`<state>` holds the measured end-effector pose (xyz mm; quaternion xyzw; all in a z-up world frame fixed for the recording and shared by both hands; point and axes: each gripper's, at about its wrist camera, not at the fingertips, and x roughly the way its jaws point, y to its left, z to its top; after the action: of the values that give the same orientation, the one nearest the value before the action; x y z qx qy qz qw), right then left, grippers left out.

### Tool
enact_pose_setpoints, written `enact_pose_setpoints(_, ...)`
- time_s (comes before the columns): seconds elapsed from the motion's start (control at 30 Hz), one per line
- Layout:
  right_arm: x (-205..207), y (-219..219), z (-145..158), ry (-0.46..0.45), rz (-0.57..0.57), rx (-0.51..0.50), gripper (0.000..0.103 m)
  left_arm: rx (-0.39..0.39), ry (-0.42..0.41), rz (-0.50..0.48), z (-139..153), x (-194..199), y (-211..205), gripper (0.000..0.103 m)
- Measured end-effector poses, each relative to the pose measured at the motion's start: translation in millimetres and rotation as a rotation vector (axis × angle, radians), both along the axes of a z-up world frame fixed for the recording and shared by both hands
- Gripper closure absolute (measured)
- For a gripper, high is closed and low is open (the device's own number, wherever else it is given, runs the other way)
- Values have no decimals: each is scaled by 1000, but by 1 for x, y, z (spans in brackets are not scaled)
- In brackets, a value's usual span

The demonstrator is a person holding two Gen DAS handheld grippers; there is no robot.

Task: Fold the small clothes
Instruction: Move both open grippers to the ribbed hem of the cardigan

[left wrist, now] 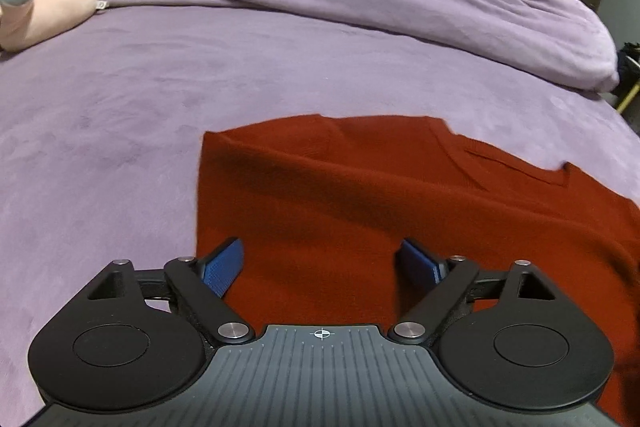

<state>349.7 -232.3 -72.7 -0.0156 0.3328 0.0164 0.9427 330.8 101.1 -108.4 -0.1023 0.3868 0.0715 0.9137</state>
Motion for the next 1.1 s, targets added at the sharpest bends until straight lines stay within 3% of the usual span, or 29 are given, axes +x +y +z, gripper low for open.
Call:
enact_pose_setpoints(0.07,-19,3,5,5,75,82,78,16,1,-45,3,-12,-11,13)
enact_pose_setpoints(0.13,-33,11,4,15,114,105,77,46,10,-85,2,-17,-23,13)
enact_pose_setpoints(0.23,-34,19,-13,89,109,36,78,88,18,-92,-1,-15,-33,12)
enact_pose_setpoints(0.43,-20,30,-19,90,113,-76,78,89,48,-76,-1,-10,-33,9)
enact_pose_setpoints(0.77,-26,35,-18,99,153,-170,78,114,98,-87,4,-14,-32,7)
enact_pose_setpoints(0.93,-36,30,0,165,163,-201,77,195,123,-153,14,-42,-30,10)
enact_pose_setpoints(1.0,-51,23,10,205,164,-191,75,160,141,-167,22,-66,-22,16)
enact_pose_setpoints(1.07,-80,10,22,233,154,-119,73,80,138,-193,30,-103,-8,17)
enact_pose_setpoints(1.1,-107,-1,31,213,157,-61,65,47,129,-204,33,-124,-1,17)
